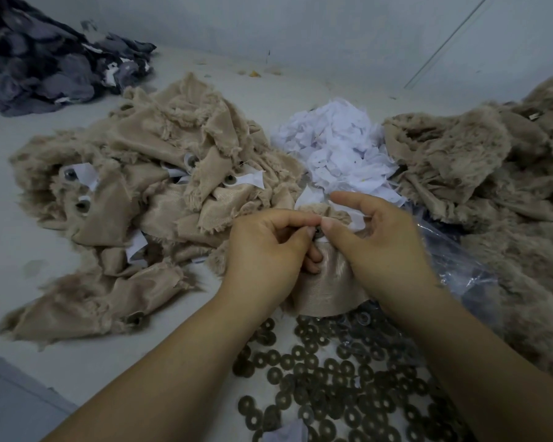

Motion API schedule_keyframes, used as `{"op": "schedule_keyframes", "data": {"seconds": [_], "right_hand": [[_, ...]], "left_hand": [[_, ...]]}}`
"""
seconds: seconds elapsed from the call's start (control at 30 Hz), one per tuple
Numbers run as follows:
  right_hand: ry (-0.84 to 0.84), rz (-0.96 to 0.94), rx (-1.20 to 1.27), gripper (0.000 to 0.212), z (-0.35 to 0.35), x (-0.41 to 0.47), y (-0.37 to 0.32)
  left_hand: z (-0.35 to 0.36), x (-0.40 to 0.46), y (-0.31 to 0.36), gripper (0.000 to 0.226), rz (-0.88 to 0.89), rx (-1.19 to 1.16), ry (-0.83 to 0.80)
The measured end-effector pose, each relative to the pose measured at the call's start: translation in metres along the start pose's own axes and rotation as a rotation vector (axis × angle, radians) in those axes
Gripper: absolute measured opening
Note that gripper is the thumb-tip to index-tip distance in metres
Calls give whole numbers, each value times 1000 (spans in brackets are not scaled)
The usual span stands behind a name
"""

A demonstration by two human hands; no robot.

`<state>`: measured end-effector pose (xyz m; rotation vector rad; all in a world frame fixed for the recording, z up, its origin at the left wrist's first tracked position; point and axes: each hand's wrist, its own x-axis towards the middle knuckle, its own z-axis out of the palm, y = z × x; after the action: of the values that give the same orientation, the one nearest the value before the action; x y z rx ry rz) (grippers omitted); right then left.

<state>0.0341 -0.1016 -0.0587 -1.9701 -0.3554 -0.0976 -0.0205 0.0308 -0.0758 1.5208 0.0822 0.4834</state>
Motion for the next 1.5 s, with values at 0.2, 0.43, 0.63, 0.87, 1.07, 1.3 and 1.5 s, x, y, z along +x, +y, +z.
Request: {"op": "schedule_keyframes", "data": {"seconds": [0.2, 0.43, 0.63, 0.87, 1.07, 1.3, 1.5], "right_hand": [[-19, 2, -2, 38, 0, 1, 0], [-66, 14, 65, 40, 4, -2, 1], [-90, -61, 12, 43, 4, -3, 4], [-79, -103, -34, 42, 5, -6, 4], [-75, -118, -46, 40, 6, -8, 4], [-56, -139, -106, 42, 6, -8, 4], [-111, -73, -5, 55, -1, -5, -3]], "left_hand": [[-1, -1, -1, 17, 86, 88, -17], [-1, 2, -1, 8, 207, 335, 11], [-1, 2, 1, 10, 263, 404, 0], [1, 1, -1, 4, 333, 446, 4], [-2, 0, -2, 5, 347, 454, -2], [-3, 1, -3, 6, 369, 468, 3], [-11, -1, -1, 13, 453, 546, 13]]}}
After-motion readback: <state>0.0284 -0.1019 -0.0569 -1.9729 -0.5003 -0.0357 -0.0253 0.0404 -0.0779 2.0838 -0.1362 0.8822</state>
